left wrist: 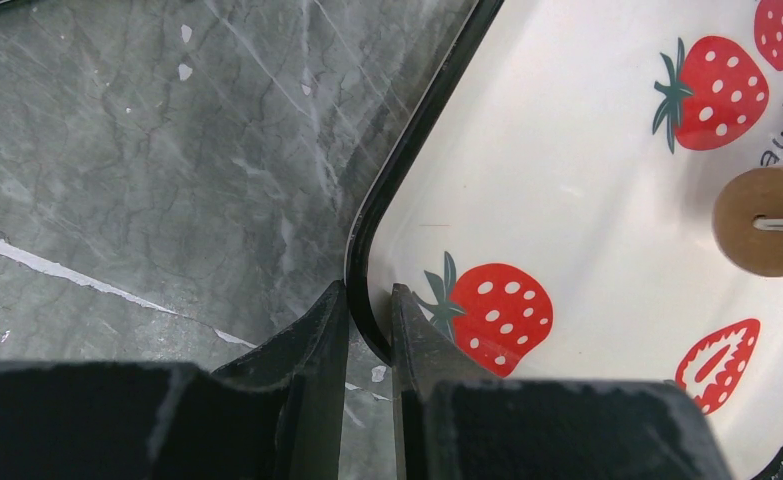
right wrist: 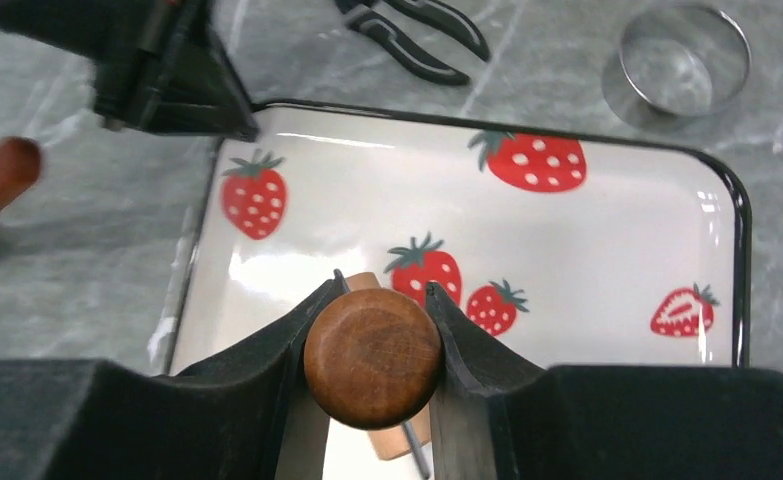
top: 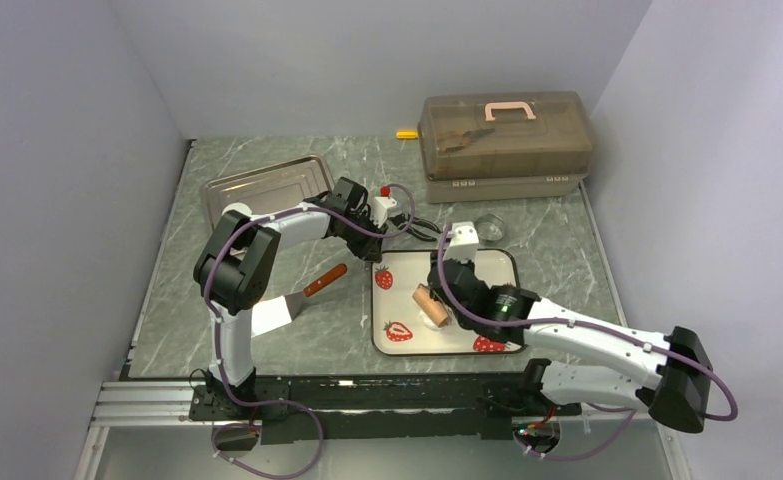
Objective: Roll out the dumpling wrappers from the dough
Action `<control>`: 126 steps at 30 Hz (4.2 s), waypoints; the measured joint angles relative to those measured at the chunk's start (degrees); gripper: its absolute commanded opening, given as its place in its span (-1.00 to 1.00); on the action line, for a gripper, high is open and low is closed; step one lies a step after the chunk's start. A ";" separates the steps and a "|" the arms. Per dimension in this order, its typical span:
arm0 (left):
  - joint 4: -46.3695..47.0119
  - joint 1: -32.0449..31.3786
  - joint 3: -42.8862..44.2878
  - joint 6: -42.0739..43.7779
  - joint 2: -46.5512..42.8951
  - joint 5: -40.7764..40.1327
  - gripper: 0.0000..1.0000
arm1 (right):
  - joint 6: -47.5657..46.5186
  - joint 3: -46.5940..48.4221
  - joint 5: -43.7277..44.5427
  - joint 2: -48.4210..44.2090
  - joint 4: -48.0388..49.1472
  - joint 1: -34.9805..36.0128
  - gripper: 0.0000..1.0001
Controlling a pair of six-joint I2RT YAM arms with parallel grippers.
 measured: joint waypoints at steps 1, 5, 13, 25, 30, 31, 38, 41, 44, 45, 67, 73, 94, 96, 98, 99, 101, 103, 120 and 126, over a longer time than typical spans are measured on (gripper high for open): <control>0.00 0.00 0.00 0.00 0.00 0.00 -1.00 | 0.59 -1.33 0.00 0.61 -0.24 0.00 -1.00; 0.00 0.02 0.00 0.00 0.00 0.00 -1.00 | 5.05 -5.49 0.79 0.52 4.92 0.00 -1.00; 0.02 0.02 0.00 0.00 0.00 0.02 -1.00 | 18.38 -12.87 0.00 -0.79 9.40 1.66 -1.00; 0.04 0.02 0.00 0.00 0.00 0.00 -1.00 | 1.68 -4.42 -4.17 -2.03 3.48 1.95 -1.00; 0.35 0.04 -0.20 -0.02 -0.02 0.02 -1.00 | -3.06 2.58 -0.11 -0.83 1.44 1.95 -1.00; 0.35 0.04 -0.20 -0.02 -0.02 0.04 -1.00 | -3.54 2.62 0.52 -0.63 1.40 1.95 -1.00; 0.42 0.04 -0.22 -0.02 -0.04 0.02 -1.00 | -4.09 -1.90 2.91 1.53 1.31 1.92 -1.00; 0.44 0.04 -0.22 -0.02 -0.04 0.02 -1.00 | -3.85 -4.63 5.49 1.77 3.39 1.66 -1.00; 0.79 0.09 -0.22 0.00 -0.04 -0.07 -1.00 | -2.36 -7.30 7.10 2.40 4.48 1.79 -1.00; 0.83 0.11 -0.24 0.00 -0.04 -0.04 -1.00 | -1.38 -7.37 7.34 2.43 5.07 2.12 -1.00; 0.87 0.13 -0.28 0.00 -0.04 -0.04 -1.00 | -11.37 1.38 -0.28 2.10 5.05 4.02 -1.00; 1.05 0.13 -0.37 -0.02 -0.04 0.00 -1.00 | -12.26 -1.16 -4.02 2.78 8.09 4.07 -1.00; 1.22 0.13 -0.42 0.00 -0.04 0.00 -1.00 | -7.41 -4.61 1.31 2.84 4.85 7.54 -1.00; 1.22 0.13 -0.42 0.00 -0.04 -0.02 -1.00 | -8.76 -2.34 0.59 2.86 3.13 7.58 -1.00; 1.22 0.15 -0.42 0.00 -0.04 -0.02 -1.00 | -10.32 0.48 -0.22 3.02 2.38 7.67 -1.00; 1.22 0.15 -0.42 0.00 -0.04 0.00 -1.00 | -11.06 2.03 -0.83 3.10 2.45 7.67 -1.00; 1.22 0.15 -0.42 0.00 -0.04 0.00 -1.00 | -12.50 4.28 -2.29 3.15 3.45 7.72 -1.00; 1.22 0.15 -0.42 0.02 -0.04 0.00 -1.00 | -13.79 4.85 -4.61 3.02 5.27 7.72 -1.00; 1.22 0.15 -0.42 0.02 -0.04 -0.02 -1.00 | -21.92 -2.54 -31.89 2.43 8.66 7.06 -1.00; 1.22 0.15 -0.42 0.02 -0.04 -0.02 -1.00 | -22.47 -2.71 -31.54 2.47 7.02 6.19 -1.00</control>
